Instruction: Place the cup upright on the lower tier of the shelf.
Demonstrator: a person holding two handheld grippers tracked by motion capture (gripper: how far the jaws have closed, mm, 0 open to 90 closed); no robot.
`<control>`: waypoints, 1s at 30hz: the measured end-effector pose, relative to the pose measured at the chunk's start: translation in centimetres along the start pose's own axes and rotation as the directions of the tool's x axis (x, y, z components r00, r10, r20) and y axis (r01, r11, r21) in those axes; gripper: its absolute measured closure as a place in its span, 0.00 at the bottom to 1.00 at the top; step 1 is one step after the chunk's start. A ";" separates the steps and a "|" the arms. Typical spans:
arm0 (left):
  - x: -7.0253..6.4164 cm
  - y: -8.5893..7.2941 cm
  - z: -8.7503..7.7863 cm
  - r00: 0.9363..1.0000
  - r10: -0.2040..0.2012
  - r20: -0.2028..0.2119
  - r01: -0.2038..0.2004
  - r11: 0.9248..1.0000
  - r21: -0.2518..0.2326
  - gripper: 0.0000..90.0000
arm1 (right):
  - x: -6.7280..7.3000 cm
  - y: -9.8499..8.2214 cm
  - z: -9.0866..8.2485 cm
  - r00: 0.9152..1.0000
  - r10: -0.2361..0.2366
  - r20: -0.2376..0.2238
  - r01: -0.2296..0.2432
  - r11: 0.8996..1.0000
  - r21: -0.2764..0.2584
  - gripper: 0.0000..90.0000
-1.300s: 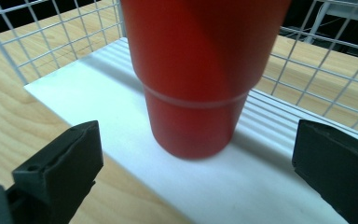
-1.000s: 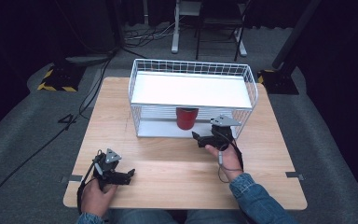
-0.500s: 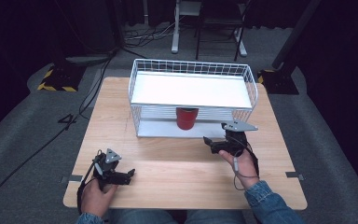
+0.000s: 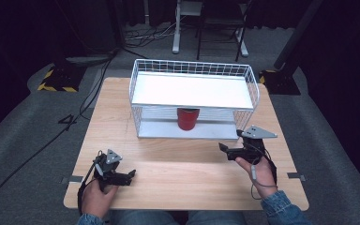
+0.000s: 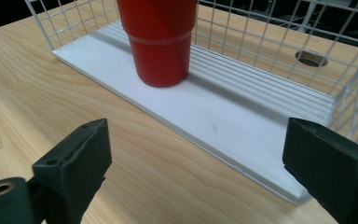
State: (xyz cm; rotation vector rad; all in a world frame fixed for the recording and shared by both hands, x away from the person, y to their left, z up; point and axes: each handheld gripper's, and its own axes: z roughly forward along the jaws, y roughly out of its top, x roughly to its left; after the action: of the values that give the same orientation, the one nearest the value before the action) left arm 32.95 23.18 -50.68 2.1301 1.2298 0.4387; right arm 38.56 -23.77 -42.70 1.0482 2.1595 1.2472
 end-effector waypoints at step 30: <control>0.1 0.3 0.2 1.000 -0.009 -0.004 0.009 1.000 -0.003 0.01 | -4.0 -6.1 -3.9 0.991 0.098 0.089 -0.110 0.984 0.143 0.13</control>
State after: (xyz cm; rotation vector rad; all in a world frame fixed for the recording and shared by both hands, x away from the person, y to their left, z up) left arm 33.30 23.09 -50.69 2.1219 1.2395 0.4402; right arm 35.98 -30.85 -46.07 1.2656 2.1860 1.0821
